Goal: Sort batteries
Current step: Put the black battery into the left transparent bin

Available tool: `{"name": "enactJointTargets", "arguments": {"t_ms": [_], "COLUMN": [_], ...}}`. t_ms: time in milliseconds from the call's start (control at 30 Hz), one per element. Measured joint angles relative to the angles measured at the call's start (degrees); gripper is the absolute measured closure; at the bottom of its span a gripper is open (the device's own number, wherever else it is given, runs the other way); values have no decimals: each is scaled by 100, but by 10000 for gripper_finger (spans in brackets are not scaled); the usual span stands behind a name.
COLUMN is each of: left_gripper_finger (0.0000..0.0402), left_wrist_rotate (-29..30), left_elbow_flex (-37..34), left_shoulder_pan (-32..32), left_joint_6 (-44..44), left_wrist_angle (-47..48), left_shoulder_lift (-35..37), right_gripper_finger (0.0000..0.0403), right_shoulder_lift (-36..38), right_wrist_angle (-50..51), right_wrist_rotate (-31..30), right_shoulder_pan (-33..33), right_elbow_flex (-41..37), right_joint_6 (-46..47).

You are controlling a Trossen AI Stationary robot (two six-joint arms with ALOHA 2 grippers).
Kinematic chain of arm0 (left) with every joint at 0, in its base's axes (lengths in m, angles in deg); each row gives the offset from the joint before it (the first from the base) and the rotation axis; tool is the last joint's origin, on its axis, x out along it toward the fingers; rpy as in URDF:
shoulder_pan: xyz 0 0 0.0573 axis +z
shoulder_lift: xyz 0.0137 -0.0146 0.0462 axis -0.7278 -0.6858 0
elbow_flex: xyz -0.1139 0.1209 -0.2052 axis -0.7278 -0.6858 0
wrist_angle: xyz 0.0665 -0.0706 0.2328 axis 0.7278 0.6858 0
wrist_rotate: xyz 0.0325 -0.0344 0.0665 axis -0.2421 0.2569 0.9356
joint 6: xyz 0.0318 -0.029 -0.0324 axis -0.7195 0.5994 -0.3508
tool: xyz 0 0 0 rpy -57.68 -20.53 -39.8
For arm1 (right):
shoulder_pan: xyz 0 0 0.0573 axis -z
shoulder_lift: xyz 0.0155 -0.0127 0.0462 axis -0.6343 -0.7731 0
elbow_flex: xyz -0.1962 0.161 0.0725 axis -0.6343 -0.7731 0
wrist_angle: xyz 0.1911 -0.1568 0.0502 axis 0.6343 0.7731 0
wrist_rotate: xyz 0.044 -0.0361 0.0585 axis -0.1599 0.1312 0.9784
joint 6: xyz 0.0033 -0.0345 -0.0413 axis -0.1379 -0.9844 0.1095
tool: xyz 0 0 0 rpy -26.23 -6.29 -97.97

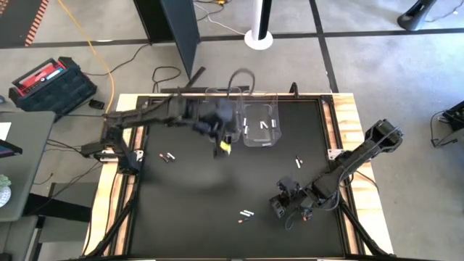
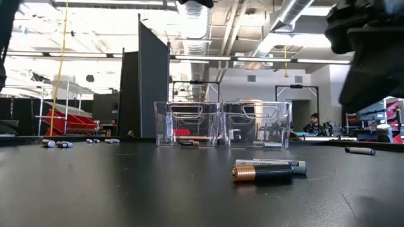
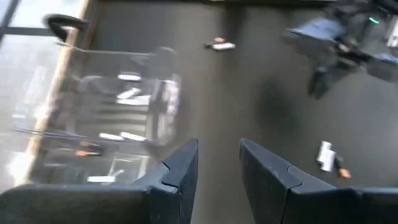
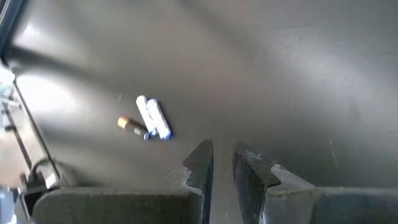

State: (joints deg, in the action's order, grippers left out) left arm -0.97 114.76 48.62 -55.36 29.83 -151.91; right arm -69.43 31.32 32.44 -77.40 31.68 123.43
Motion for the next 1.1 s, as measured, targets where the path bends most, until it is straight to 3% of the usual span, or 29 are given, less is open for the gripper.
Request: {"name": "enactJointTargets", "arguments": {"t_ms": [267,500,633,800,1100], "left_gripper_finger": [291,291,291,291,291], "left_wrist_rotate": [1043,1246,1325,1358,1454], "left_elbow_flex": [-3388,-5493,-6079,-6321,-6335], "left_shoulder_pan": [-1037,-1659,-1845,-1878,-1878], "left_joint_6": [1112,2037,2421,2687,2764], "left_wrist_angle": [-2728,-4724,-5019,-4975,-4971], "left_shoulder_lift": [1633,2741,3094,3157,2958], "right_gripper_finger": [326,326,326,326,326], "right_shoulder_lift": [-10,-11,-24,-25,-25], "right_wrist_angle": [50,43,28,8,-431], "right_wrist_rotate": [-1,1,7,7,-13], "right_shoulder_pan": [-169,-169,-169,-158,-26], "right_elbow_flex": [0,0,0,0,-2], "right_joint_6": [-53,-143,-1253,-2624,-3010]}}
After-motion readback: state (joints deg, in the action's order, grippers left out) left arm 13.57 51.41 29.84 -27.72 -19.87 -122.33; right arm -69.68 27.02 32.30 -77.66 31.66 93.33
